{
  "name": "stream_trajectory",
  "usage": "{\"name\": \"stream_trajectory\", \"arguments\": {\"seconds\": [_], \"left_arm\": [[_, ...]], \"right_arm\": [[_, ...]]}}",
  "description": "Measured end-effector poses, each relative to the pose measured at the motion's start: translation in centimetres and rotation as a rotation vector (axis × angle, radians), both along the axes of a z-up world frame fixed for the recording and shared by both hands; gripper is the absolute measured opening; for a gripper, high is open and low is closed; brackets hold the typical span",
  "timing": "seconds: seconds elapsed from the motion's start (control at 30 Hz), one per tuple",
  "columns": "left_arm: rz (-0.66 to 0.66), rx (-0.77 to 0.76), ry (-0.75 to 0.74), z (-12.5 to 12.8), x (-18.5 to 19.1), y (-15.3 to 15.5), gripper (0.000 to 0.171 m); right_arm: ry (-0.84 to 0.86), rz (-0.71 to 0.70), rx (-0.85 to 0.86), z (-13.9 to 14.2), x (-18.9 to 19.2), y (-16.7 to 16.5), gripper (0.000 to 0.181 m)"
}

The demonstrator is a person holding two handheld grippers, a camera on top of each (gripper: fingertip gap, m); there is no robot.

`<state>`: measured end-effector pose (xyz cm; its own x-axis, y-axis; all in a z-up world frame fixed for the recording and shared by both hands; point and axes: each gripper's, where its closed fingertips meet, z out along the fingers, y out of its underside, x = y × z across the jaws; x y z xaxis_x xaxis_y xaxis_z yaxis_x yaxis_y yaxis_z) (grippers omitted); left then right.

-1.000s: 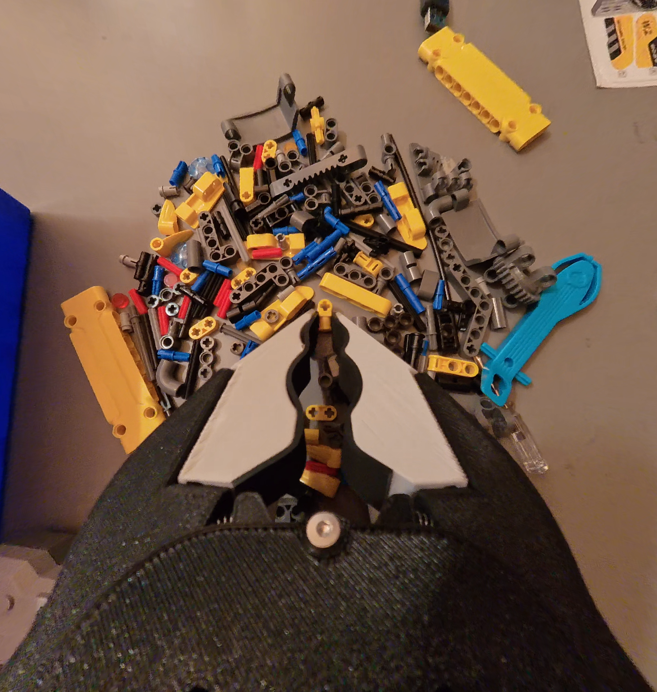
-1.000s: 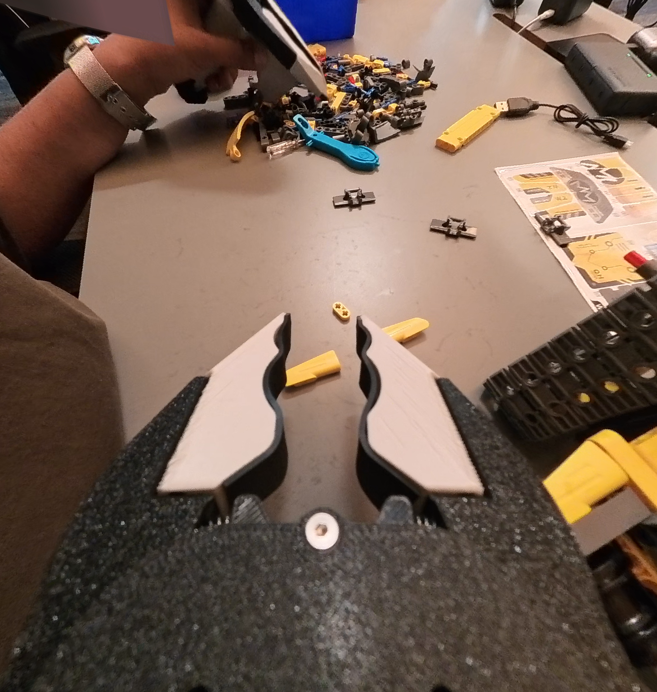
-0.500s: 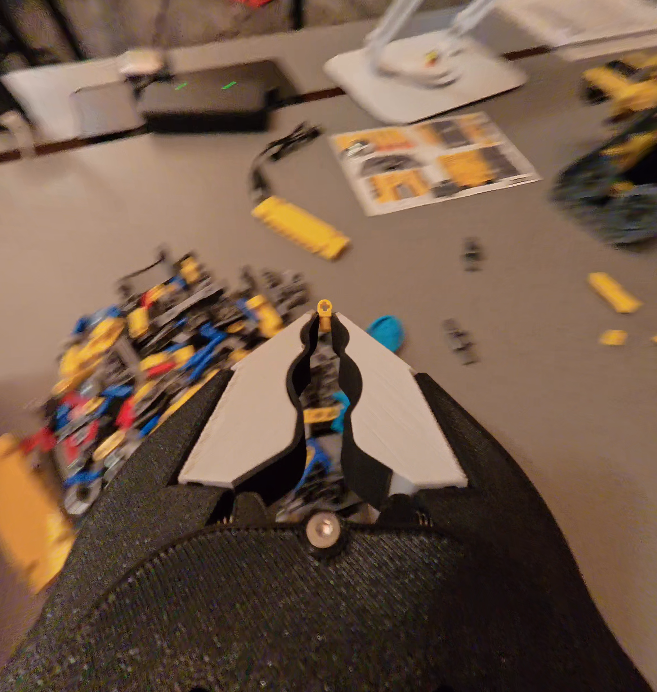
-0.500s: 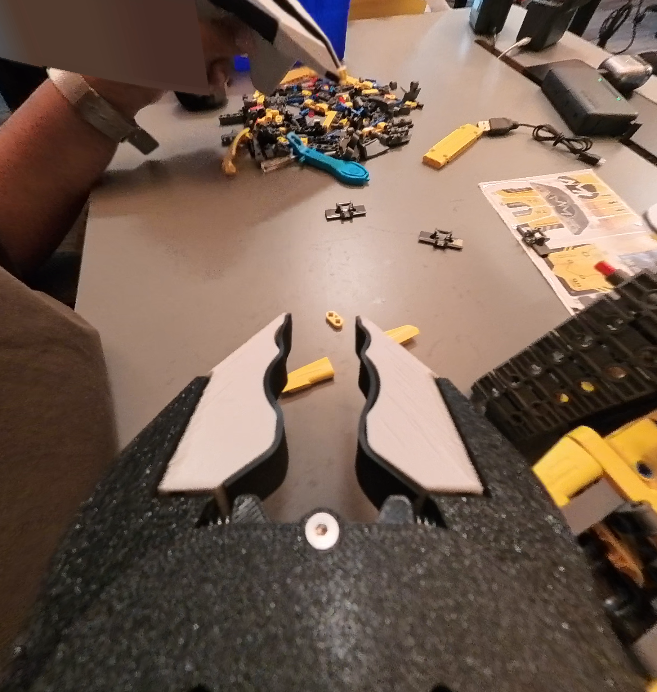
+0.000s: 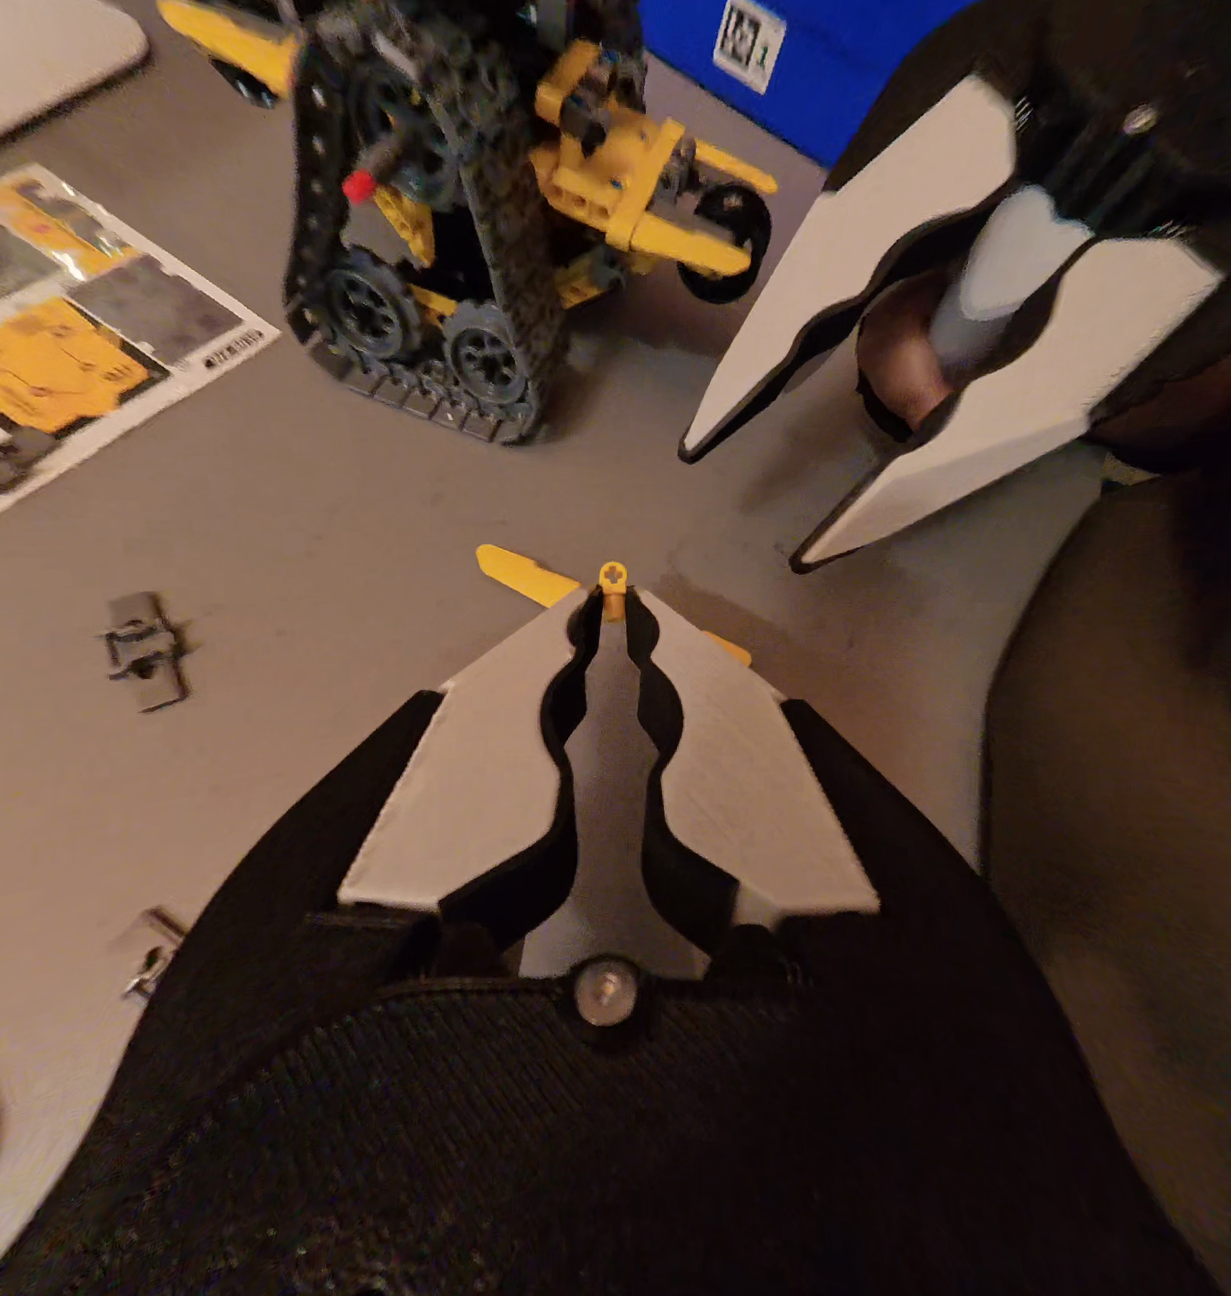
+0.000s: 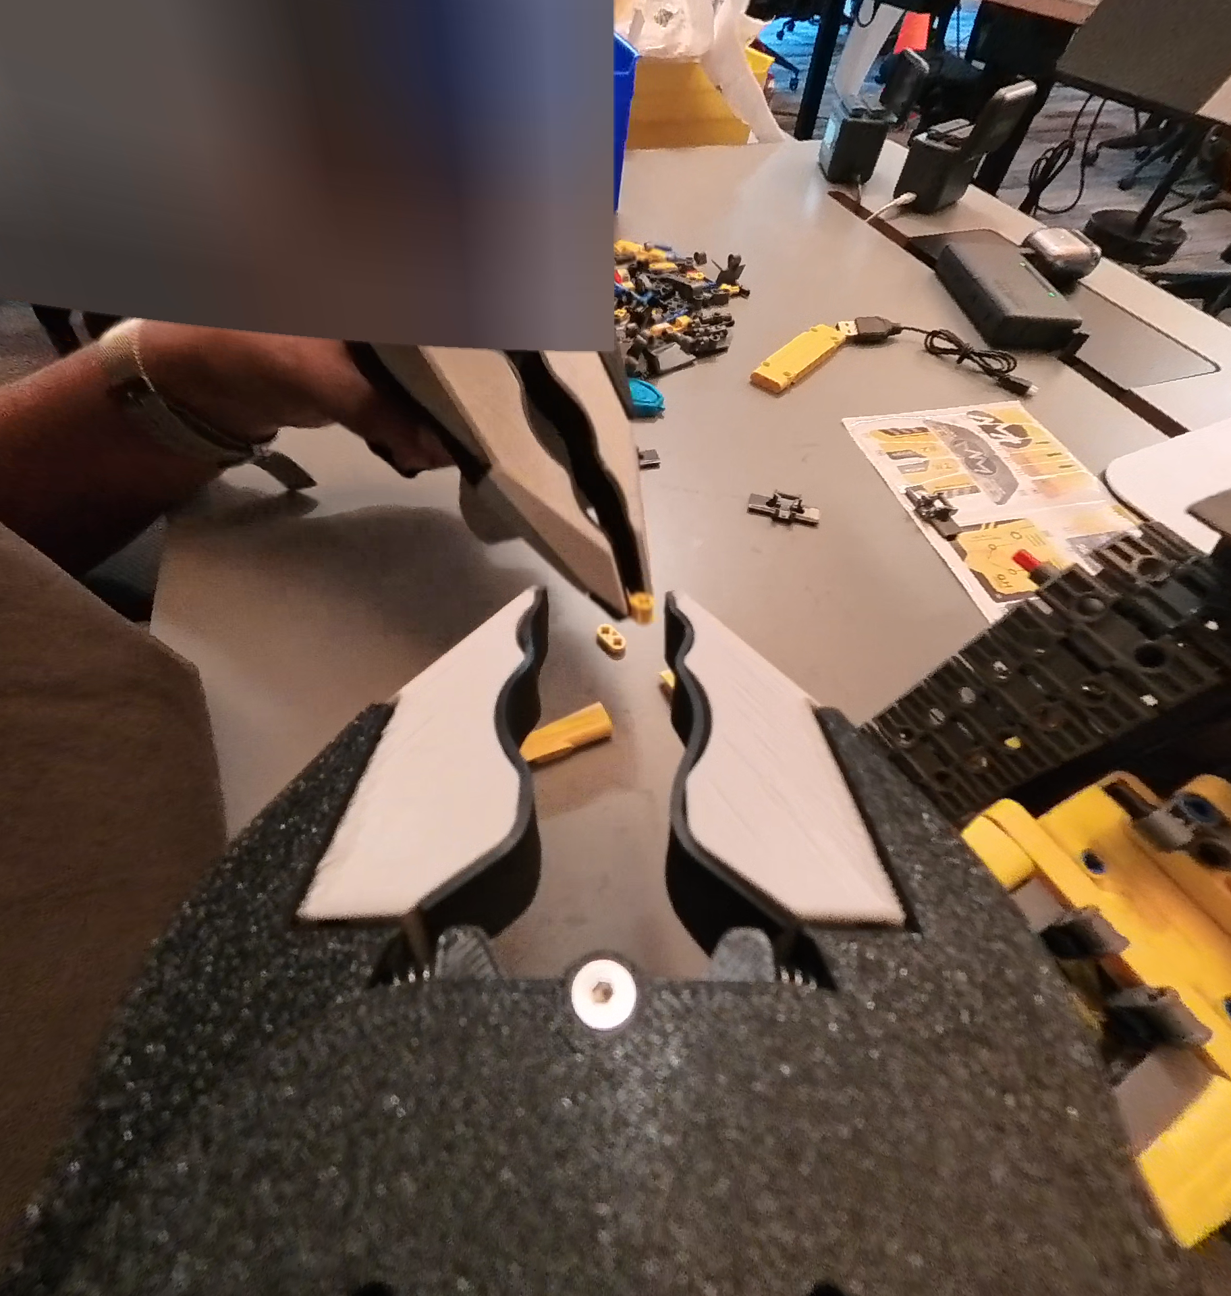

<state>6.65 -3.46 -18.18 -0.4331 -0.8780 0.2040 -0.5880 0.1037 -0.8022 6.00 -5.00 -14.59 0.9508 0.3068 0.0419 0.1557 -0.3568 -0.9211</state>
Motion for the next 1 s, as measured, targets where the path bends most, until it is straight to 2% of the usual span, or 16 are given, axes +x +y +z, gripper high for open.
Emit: {"name": "stream_trajectory", "arguments": {"seconds": [0.07, 0.13, 1.0], "left_arm": [[0.004, 0.046, 0.044, -1.2, 0.1, 0.0, 0.004], [0.011, 0.076, 0.038, -1.3, 0.2, 0.1, 0.004], [0.067, 0.013, -0.147, 1.6, 0.9, 1.4, 0.004]], "right_arm": [[-0.006, 0.003, 0.002, 0.1, -0.1, -0.1, 0.033], [-0.01, 0.003, 0.006, 0.2, -0.2, -0.1, 0.032], [0.01, 0.013, -0.037, -1.1, -0.2, 0.2, 0.033]]}}
